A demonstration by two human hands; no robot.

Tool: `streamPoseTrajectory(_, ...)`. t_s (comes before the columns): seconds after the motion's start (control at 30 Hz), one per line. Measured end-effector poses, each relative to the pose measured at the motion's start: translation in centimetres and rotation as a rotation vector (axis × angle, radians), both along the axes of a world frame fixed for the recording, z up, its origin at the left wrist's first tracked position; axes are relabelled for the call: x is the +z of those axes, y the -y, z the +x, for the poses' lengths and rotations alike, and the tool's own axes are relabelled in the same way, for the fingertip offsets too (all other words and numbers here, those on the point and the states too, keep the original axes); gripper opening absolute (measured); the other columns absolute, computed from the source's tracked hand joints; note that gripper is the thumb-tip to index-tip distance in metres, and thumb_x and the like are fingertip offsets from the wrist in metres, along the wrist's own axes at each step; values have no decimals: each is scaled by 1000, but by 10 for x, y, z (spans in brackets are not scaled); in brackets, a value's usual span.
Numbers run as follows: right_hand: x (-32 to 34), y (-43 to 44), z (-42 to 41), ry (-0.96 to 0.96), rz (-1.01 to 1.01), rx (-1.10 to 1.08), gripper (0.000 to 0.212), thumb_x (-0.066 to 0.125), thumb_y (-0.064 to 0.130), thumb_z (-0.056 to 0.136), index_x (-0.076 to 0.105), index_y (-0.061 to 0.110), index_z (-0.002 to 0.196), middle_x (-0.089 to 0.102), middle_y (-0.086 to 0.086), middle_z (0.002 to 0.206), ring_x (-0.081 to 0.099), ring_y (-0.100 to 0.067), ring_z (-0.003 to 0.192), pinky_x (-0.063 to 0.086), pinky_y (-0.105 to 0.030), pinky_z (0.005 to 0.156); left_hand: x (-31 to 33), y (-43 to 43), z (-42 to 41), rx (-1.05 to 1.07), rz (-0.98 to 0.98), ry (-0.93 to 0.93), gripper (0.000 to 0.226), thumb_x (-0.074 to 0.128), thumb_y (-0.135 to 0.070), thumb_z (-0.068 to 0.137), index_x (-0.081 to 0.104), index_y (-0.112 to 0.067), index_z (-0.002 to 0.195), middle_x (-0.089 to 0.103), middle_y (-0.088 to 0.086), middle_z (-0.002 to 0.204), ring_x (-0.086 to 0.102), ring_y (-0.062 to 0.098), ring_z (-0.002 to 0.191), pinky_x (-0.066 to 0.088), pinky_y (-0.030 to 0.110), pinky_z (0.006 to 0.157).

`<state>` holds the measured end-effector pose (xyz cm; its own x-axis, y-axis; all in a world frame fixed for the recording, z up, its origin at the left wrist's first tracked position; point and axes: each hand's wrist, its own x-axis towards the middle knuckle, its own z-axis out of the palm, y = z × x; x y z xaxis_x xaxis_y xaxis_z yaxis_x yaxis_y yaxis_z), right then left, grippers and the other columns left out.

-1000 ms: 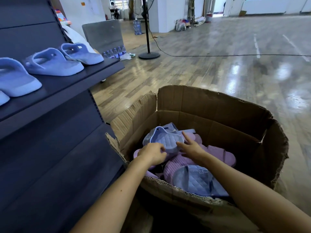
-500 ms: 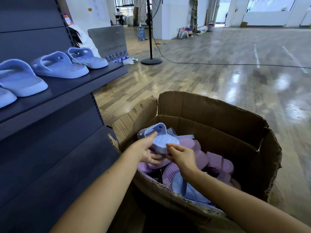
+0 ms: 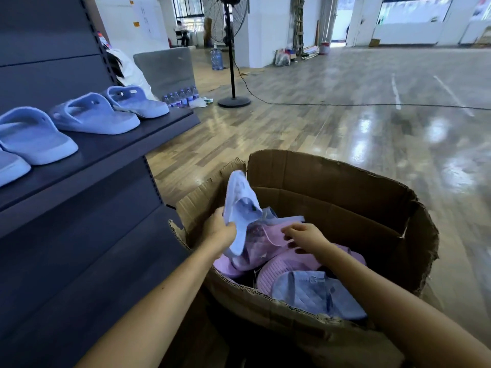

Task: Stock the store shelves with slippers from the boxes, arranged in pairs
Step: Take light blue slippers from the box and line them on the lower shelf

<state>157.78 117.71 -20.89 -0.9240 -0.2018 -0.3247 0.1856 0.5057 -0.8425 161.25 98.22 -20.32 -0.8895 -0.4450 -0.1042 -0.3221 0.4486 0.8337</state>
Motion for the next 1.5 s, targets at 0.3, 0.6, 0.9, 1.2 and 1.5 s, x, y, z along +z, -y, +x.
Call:
streamPoseTrajectory(0.3,2,-12,-14,-100,224,71,27,52,15,92,59,11,118,61,-3,101,57,-11,78,46,-19,63,69,27,18,51,-225,-448,45,47,-4,92,43,-9,136,51,9,136,47,25,125,37,32,99)
streamPoseTrajectory(0.6,-2,43,-23,-379,541,422,69,66,27,83,31,12,142,41,-12,142,41,-28,129,37,-36,104,55,41,50,106,49,-570,44,47,0,92,46,-9,135,50,1,135,47,15,125,38,28,104)
streamPoseTrajectory(0.9,-20,95,-38,-336,676,590,96,68,34,79,4,20,149,28,-10,151,15,-31,142,12,-48,115,38,52,63,156,124,-524,46,46,-5,94,40,-12,139,46,5,142,43,18,130,36,29,107)
streamPoseTrajectory(1.2,-36,106,-49,-434,754,719,88,70,32,80,16,17,147,19,-5,154,19,-30,140,24,-44,112,30,58,44,355,-33,-364,44,40,-17,98,37,-13,142,45,8,143,42,28,130,35,37,107)
streamPoseTrajectory(1.5,-46,98,-49,-567,894,752,65,69,43,76,45,16,131,49,-5,128,38,-25,122,34,-37,100,20,63,37,337,-139,-237,41,32,-20,100,40,-3,136,50,19,135,46,36,122,37,36,94)
